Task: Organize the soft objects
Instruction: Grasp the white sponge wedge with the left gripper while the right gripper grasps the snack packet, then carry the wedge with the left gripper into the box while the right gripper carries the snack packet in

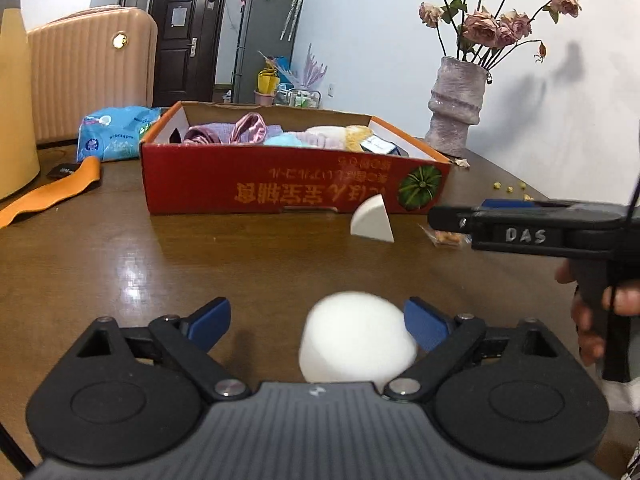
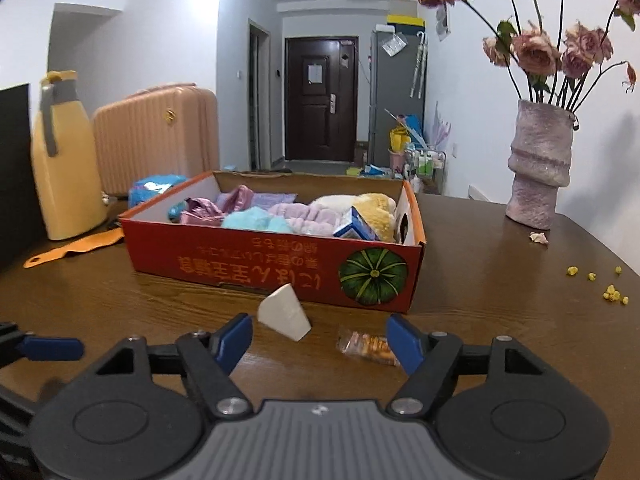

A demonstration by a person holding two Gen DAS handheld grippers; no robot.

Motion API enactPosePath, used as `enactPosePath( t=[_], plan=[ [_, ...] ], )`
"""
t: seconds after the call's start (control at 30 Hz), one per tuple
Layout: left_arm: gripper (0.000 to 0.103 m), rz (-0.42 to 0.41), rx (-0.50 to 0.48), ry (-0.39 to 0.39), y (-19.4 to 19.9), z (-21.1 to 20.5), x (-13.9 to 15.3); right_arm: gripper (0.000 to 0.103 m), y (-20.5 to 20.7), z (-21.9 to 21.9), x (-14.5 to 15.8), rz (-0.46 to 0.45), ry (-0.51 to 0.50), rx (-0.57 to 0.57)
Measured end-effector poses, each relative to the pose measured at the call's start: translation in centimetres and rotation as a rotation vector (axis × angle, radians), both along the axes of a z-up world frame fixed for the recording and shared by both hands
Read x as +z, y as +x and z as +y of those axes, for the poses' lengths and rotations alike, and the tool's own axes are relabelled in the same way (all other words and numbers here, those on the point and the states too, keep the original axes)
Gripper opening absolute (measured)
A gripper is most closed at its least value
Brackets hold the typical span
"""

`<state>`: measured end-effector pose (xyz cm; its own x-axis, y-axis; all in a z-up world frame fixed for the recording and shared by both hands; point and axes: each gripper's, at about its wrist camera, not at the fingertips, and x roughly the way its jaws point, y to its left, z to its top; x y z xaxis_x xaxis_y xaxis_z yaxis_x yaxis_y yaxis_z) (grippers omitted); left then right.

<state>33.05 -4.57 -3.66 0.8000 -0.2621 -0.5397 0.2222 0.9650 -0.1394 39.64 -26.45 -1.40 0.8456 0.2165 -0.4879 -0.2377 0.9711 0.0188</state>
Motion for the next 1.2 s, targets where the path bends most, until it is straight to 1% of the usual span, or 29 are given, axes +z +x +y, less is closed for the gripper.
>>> enactPosePath(
  t=[0.1,0.2,0.27,0.33,0.4,0.43,0.47,0.5,0.53,0.57,0.63,0.7,0.73,0.77,0.87,0.93,0.97,1.03,1.07,1.2],
  plan=[
    [0.095,-0.036,-0.023,-0.007,1.7,0.0,1.4,0.067,1.6,-0.7,-0.9,0.045,0.006,-0.046],
    [0.093,-0.048,-0.087,-0.04,4.5,-0.6,2.5,0.066,2.9,-1.6,-1.8,0.08,0.015,-0.102],
    [0.086,-0.036,-0.116,-0.037,6.9,-1.6,3.0,0.065,3.6,-1.8,-2.3,0.096,0.001,-0.128],
    [0.084,-0.017,-0.149,-0.033,9.1,-2.7,3.1,0.062,4.0,-1.9,-2.7,0.103,0.011,-0.132],
    [0.084,0.021,-0.206,-0.029,11.2,-4.0,2.6,0.052,4.3,-1.9,-2.9,0.111,0.013,-0.128],
    [0.082,0.042,-0.237,-0.017,12.2,-4.7,2.2,0.051,4.4,-1.9,-3.0,0.11,0.011,-0.127],
    [0.077,0.066,-0.252,-0.001,13.2,-5.3,1.7,0.049,4.4,-1.9,-3.1,0.109,0.01,-0.127],
    [0.075,0.08,-0.258,0.001,13.8,-5.6,1.4,0.048,4.5,-1.8,-3.1,0.108,0.007,-0.124],
    [0.071,0.1,-0.267,-0.003,14.3,-5.8,1.1,0.047,4.6,-1.7,-3.1,0.106,0.002,-0.122],
    [0.063,0.137,-0.278,-0.009,15.0,-6.0,0.9,0.046,4.6,-1.6,-3.0,0.104,0.0,-0.119],
    [0.056,0.167,-0.292,-0.022,15.8,-5.9,0.6,0.041,4.5,-1.7,-3.0,0.107,0.007,-0.104],
    [0.043,0.213,-0.287,-0.031,16.7,-5.8,0.1,0.038,4.4,-1.6,-3.0,0.107,0.006,-0.1],
    [0.032,0.231,-0.283,-0.033,17.1,-5.7,-0.2,0.037,4.4,-1.5,-3.0,0.106,0.001,-0.099],
    [0.031,0.23,-0.29,-0.047,17.2,-5.6,-0.3,0.036,4.3,-1.4,-3.0,0.105,-0.003,-0.099],
    [0.028,0.214,-0.292,-0.031,16.9,-5.5,-0.1,0.032,3.9,-1.1,-3.0,0.099,-0.027,-0.091],
    [0.028,0.201,-0.287,-0.03,16.2,-5.4,0.3,0.03,3.5,-0.9,-2.8,0.099,-0.04,-0.085],
    [0.028,0.19,-0.285,-0.036,15.8,-5.2,0.6,0.027,3.2,-0.8,-2.7,0.101,-0.044,-0.079],
    [0.028,0.163,-0.273,-0.049,14.6,-4.8,1.6,0.003,2.4,-0.9,-2.2,0.095,-0.028,-0.073],
    [0.028,0.147,-0.268,-0.06,13.8,-4.4,2.3,0.005,1.7,-1.0,-1.7,0.081,-0.021,-0.076],
    [0.028,0.094,-0.218,-0.119,10.3,-2.2,4.4,0.005,-1.0,-1.3,-0.5,0.053,-0.015,-0.068]
  ],
)
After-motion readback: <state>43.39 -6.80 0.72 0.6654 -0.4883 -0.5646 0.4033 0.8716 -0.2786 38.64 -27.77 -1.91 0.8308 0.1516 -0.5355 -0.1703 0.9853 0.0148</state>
